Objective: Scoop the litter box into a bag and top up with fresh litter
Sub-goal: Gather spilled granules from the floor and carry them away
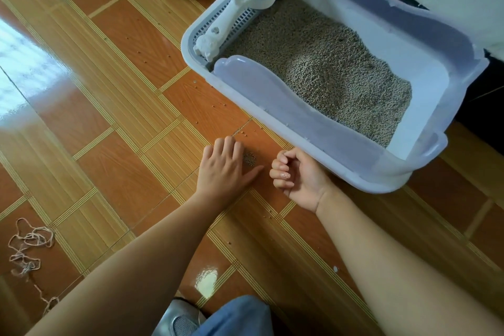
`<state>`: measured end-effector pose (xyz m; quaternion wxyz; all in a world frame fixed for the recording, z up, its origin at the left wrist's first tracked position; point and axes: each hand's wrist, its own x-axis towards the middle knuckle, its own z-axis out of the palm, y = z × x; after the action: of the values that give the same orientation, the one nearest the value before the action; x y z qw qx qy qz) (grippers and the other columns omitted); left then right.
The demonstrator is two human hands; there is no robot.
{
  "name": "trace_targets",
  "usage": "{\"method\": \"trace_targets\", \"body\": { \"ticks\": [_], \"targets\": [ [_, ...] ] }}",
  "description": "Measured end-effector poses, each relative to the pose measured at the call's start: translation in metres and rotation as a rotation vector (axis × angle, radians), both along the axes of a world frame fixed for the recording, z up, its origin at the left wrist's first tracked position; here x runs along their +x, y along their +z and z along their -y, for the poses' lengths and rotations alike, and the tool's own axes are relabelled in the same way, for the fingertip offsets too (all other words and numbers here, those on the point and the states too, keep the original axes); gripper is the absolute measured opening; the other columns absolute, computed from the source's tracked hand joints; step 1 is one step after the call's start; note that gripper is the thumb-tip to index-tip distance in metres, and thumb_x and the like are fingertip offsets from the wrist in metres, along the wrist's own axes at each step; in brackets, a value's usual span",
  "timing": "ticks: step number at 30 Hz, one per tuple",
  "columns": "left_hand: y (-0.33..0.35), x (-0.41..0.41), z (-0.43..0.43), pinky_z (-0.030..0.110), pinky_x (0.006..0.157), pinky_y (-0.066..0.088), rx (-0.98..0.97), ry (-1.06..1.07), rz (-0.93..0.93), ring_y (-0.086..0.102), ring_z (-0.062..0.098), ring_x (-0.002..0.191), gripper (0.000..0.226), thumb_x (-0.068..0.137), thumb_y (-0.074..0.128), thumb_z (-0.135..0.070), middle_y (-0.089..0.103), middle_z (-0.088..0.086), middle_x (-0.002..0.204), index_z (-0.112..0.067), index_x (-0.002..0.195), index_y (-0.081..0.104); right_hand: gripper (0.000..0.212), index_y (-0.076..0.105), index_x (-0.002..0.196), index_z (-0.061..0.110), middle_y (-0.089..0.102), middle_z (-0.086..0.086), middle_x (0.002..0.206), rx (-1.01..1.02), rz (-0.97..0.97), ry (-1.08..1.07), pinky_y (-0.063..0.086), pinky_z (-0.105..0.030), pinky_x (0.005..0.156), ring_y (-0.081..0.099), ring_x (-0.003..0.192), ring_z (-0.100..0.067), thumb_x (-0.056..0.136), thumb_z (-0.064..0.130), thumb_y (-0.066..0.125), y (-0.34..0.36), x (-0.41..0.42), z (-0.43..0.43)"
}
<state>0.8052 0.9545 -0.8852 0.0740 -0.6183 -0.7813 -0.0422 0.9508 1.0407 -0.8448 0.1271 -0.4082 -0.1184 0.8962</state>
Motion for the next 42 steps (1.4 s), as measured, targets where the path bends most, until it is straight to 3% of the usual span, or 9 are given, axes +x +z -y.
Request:
{"method": "trace_targets", "body": {
  "ticks": [5, 15, 20, 24, 28, 32, 36, 40, 42],
  "targets": [
    [-0.001, -0.003, -0.016, 0.033, 0.057, 0.038, -0.025, -0.057, -0.068, 0.049, 0.023, 0.060, 0.046, 0.088, 0.037, -0.053, 0.052, 0.006, 0.071, -0.009, 0.077, 0.049, 0.034, 0.038, 0.056, 0.012, 0.035, 0.002, 0.048, -0.012, 0.000, -0.002, 0.020, -0.015, 0.033, 0.032, 0.038, -0.007, 0.089, 0.010, 0.030, 0.000, -0.002, 0.000],
    [0.007, -0.007, -0.030, 0.027, 0.055, 0.039, -0.222, -0.277, -0.263, 0.053, 0.018, 0.050, 0.043, 0.093, 0.023, -0.026, 0.055, 0.001, 0.060, -0.017, 0.067, 0.056, 0.037, 0.040, 0.054, 0.012, 0.035, 0.002, 0.048, -0.121, -0.020, -0.098, 0.022, -0.015, 0.032, 0.032, 0.037, -0.007, 0.090, 0.010, 0.031, 0.001, -0.011, -0.003],
    [0.013, -0.005, -0.031, 0.025, 0.052, 0.037, -0.322, -0.319, -0.210, 0.050, 0.014, 0.044, 0.021, 0.083, 0.053, -0.024, 0.054, -0.002, 0.055, -0.018, 0.064, 0.057, 0.037, 0.040, 0.055, 0.011, 0.034, 0.002, 0.049, -0.147, -0.032, -0.125, 0.022, -0.015, 0.031, 0.033, 0.036, -0.007, 0.091, 0.010, 0.030, 0.004, -0.012, -0.002],
    [0.018, 0.001, -0.030, 0.027, 0.066, 0.035, -0.337, -0.275, -0.188, 0.060, 0.017, 0.073, 0.029, 0.093, 0.027, -0.012, 0.060, 0.001, 0.085, -0.012, 0.094, 0.056, 0.039, 0.041, 0.054, 0.011, 0.035, 0.002, 0.049, -0.151, -0.032, -0.138, 0.023, -0.015, 0.031, 0.034, 0.036, -0.008, 0.091, 0.010, 0.031, 0.005, -0.012, 0.000],
    [0.019, 0.000, -0.037, 0.029, 0.070, 0.034, -0.364, -0.132, -0.020, 0.061, 0.023, 0.090, 0.023, 0.097, 0.029, -0.008, 0.060, 0.006, 0.103, -0.007, 0.108, 0.049, 0.038, 0.041, 0.054, 0.011, 0.035, 0.002, 0.049, -0.149, -0.017, -0.151, 0.023, -0.015, 0.032, 0.034, 0.036, -0.008, 0.091, 0.011, 0.031, 0.005, -0.010, 0.001],
    [0.023, -0.012, -0.027, 0.037, 0.061, 0.042, -0.250, 0.157, 0.360, 0.054, 0.027, 0.071, 0.021, 0.100, 0.035, -0.013, 0.049, 0.008, 0.079, -0.003, 0.092, 0.052, 0.034, 0.038, 0.057, 0.012, 0.035, 0.002, 0.049, -0.139, 0.003, -0.153, 0.023, -0.015, 0.033, 0.034, 0.037, -0.008, 0.090, 0.011, 0.031, 0.004, -0.008, 0.003],
    [0.029, -0.033, -0.014, 0.030, 0.052, 0.029, -0.017, 0.452, 0.940, 0.034, 0.017, 0.054, 0.038, 0.101, 0.032, -0.025, 0.036, 0.001, 0.060, -0.012, 0.065, 0.037, 0.030, 0.037, 0.058, 0.012, 0.034, 0.002, 0.050, -0.122, 0.020, -0.144, 0.023, -0.015, 0.034, 0.033, 0.038, -0.008, 0.087, 0.011, 0.032, 0.004, -0.009, 0.006],
    [0.037, -0.052, -0.003, 0.021, 0.040, 0.027, 0.187, 0.659, 1.777, 0.028, 0.011, 0.045, 0.040, 0.101, 0.035, -0.020, 0.031, -0.002, 0.055, -0.016, 0.062, 0.033, 0.029, 0.038, 0.058, 0.012, 0.034, 0.002, 0.051, -0.081, 0.015, -0.105, 0.023, -0.016, 0.034, 0.033, 0.039, -0.008, 0.086, 0.010, 0.031, 0.005, -0.013, 0.008],
    [0.041, -0.059, 0.003, 0.019, 0.037, 0.028, 0.229, 0.676, 2.059, 0.030, 0.009, 0.042, 0.039, 0.101, 0.035, -0.020, 0.032, -0.003, 0.054, -0.016, 0.062, 0.034, 0.031, 0.039, 0.057, 0.011, 0.035, 0.001, 0.052, -0.032, 0.020, -0.061, 0.022, -0.016, 0.036, 0.033, 0.041, -0.008, 0.086, 0.010, 0.029, 0.007, -0.015, 0.008]
  ]
}}
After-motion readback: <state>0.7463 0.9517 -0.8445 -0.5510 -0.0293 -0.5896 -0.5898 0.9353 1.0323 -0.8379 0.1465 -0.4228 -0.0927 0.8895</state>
